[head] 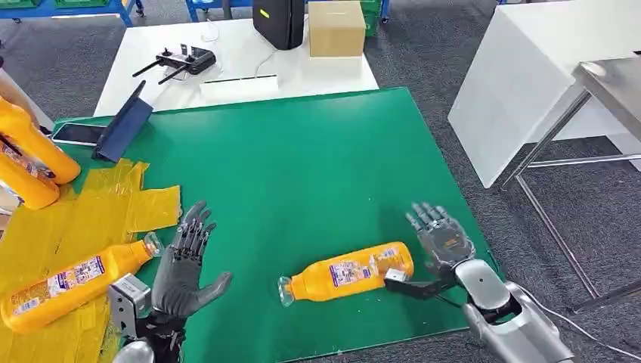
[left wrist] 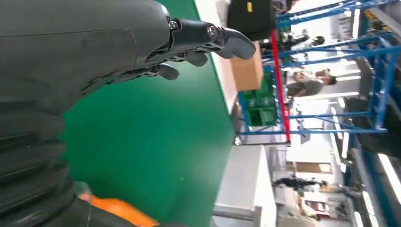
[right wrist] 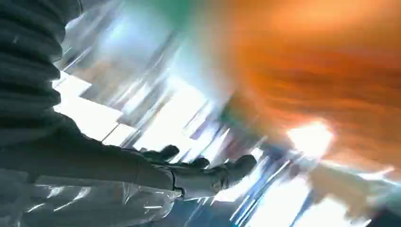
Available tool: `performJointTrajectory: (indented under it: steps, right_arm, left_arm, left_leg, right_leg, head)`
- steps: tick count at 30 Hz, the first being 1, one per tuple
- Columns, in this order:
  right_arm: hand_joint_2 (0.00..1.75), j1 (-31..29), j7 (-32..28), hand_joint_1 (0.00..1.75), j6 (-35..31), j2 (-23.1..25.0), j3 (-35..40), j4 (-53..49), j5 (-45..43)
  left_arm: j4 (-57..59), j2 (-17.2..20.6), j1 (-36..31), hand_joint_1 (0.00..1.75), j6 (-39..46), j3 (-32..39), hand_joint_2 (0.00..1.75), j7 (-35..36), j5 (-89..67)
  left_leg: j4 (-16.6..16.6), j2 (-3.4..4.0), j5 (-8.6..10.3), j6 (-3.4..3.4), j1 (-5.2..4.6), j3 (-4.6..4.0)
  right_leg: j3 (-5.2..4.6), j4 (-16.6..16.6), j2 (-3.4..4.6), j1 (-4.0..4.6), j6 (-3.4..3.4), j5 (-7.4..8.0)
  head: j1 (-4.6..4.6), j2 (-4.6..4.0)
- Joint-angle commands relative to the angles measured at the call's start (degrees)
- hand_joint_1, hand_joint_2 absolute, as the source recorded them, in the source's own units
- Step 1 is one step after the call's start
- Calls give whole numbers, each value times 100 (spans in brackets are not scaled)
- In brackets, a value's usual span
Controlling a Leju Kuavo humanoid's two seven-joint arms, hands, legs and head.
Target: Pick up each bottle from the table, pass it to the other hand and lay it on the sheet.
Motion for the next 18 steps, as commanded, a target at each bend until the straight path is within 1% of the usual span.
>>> performJointTrajectory:
  steps: [1, 3, 5, 6, 7, 8, 9, 10, 12, 13, 14, 15, 16, 17, 18]
  right_arm:
    - [175, -626, 2986, 0, -576, -1038, 916, -1916, 963]
    - [175, -574, 2986, 0, -235, -1345, 550, -2335, 963]
    - [175, -391, 2986, 0, -195, -1618, -57, -2708, 963]
    - [175, -329, 2986, 0, -187, -1690, -216, -2818, 963]
    - [175, -204, 2986, 0, -180, -1917, -606, -3154, 963]
    - [175, -69, 2986, 0, -196, -2029, -884, -3429, 963]
    - [175, -38, 2986, 0, -187, -2076, -921, -3537, 963]
    - [175, 1, 2986, 0, -215, -2043, -895, -3628, 963]
    - [175, -107, 2986, 0, -323, -2028, -753, -3690, 963]
    - [175, -81, 2972, 0, -772, -1947, -521, -3591, 963]
    - [175, -81, 2972, 0, -772, -1947, -521, -3591, 963]
    - [175, -382, 2986, 0, -626, -1813, -191, -3560, 963]
    - [175, -383, 2986, 0, -916, -1308, 415, -3259, 963]
    - [175, -383, 2986, 0, -916, -1308, 415, -3259, 963]
    - [175, -383, 2986, 0, -916, -1308, 415, -3259, 963]
  left_arm:
    - [-69, -195, 315, 0, -25, 269, 175, 64, -68]
    - [-57, -210, 328, 0, -24, 284, 175, 64, -68]
    - [-85, -237, 359, 0, -24, 288, 175, 64, -68]
    - [-88, -244, 367, 0, -24, 285, 175, 65, -69]
    - [-84, -254, 382, 0, -26, 274, 175, 74, -75]
    - [-52, -258, 382, 0, -28, 261, 175, 88, -81]
    - [-37, -262, 384, 0, -26, 257, 175, 94, -84]
    - [-28, -261, 391, 0, -24, 253, 175, 97, -86]
    - [-32, -252, 413, 0, -27, 237, 175, 97, -86]
    - [-81, -237, 455, 0, -30, 224, 175, 162, -71]
    - [-81, -237, 455, 0, -30, 224, 175, 162, -71]
    - [-30, -229, 420, 0, -30, 223, 175, 163, -70]
    - [-18, -225, 417, 0, -51, 225, 175, 141, -34]
    - [-18, -225, 417, 0, -51, 225, 175, 141, -34]
    - [-18, -225, 417, 0, -51, 225, 175, 141, -34]
  left_leg:
    - [17, 18, -23, -11, 4, 0]
    - [12, -14, -6, -4, -10, -21]
    - [15, -26, -6, -2, -7, -20]
    - [24, -32, -14, -3, -3, -18]
    - [19, -40, -10, -2, -7, -18]
    - [17, -38, -7, -1, -13, -23]
    - [24, -46, -15, -4, -7, -18]
    - [26, -52, -17, -4, -6, -21]
    - [5, -32, -3, 0, -19, -14]
    - [7, -35, -9, -4, -14, -8]
    - [8, -27, -13, -7, -10, -4]
    - [-1, -19, -10, -5, -9, 0]
    - [-1, -10, -7, -3, -11, -12]
    - [1, -16, -16, -12, -1, 2]
    - [-11, 8, -5, -6, -2, 5]
  right_leg:
    - [-11, 19, 46, 1, -5, -12]
    - [-29, 18, 5, -10, 0, -9]
    - [-23, 14, -9, -7, 2, -11]
    - [-18, 19, -8, -4, 2, -17]
    - [-17, 18, -18, -8, 3, -17]
    - [-24, 20, -19, -13, 4, -16]
    - [-15, 21, -17, -7, 2, -22]
    - [-16, 24, -22, -7, 1, -25]
    - [-18, 7, -15, -17, 2, -9]
    - [-10, 7, -11, -13, -1, -14]
    - [-7, 5, 0, -12, -3, -13]
    - [0, -4, 3, -10, -3, -8]
    - [-9, -4, 2, -11, -2, -3]
    - [6, -5, 13, -3, -7, -9]
    - [2, -18, 17, -1, -5, 5]
  head:
    - [-4, 0]
    - [-7, 0]
    - [-2, 0]
    - [-2, 0]
    - [-4, 0]
    - [-2, 0]
    - [-2, 0]
    - [-4, 0]
    - [-2, 0]
    - [-2, 0]
    - [0, 0]
    - [-4, 0]
    - [-4, 0]
    - [-4, 0]
    - [-2, 0]
